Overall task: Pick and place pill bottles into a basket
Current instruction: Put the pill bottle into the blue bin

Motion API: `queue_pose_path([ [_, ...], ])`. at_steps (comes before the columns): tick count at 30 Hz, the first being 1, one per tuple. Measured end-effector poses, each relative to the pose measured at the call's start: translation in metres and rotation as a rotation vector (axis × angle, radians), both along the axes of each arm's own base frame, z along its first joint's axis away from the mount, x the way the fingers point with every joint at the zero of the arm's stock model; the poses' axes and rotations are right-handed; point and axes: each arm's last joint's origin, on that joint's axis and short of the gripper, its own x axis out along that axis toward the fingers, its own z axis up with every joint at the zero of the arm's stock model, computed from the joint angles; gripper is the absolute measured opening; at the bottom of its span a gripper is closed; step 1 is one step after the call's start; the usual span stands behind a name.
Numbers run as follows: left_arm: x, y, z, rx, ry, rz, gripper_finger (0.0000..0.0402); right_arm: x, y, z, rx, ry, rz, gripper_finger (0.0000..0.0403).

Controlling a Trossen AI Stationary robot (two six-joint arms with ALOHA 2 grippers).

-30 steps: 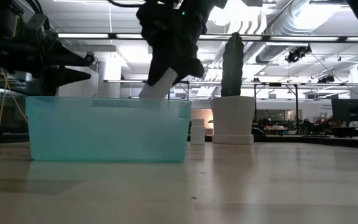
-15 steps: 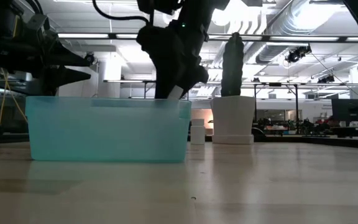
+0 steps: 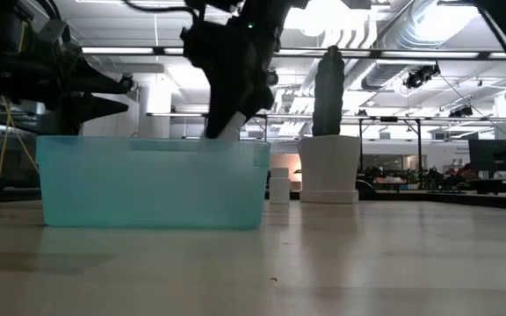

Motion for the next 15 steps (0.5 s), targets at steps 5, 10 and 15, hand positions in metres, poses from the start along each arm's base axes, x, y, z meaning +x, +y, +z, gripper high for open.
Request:
queue_pose_path([
  [5,0.000,0.000,0.000,0.001,0.000,0.001,0.0205,0.009,-0.001,0.001,-0.075,0.110,0.090,0.0166],
  [10,0.000,0.000,0.000,0.001,0.000,0.005,0.0205,0.019,-0.001,-0.003,-0.104,0.142,0.148,0.0166],
  [15,0.000,0.000,0.000,0.001,-0.001,0.005,0.0205,0.022,0.000,-0.010,-0.065,0.173,0.178,0.0166],
])
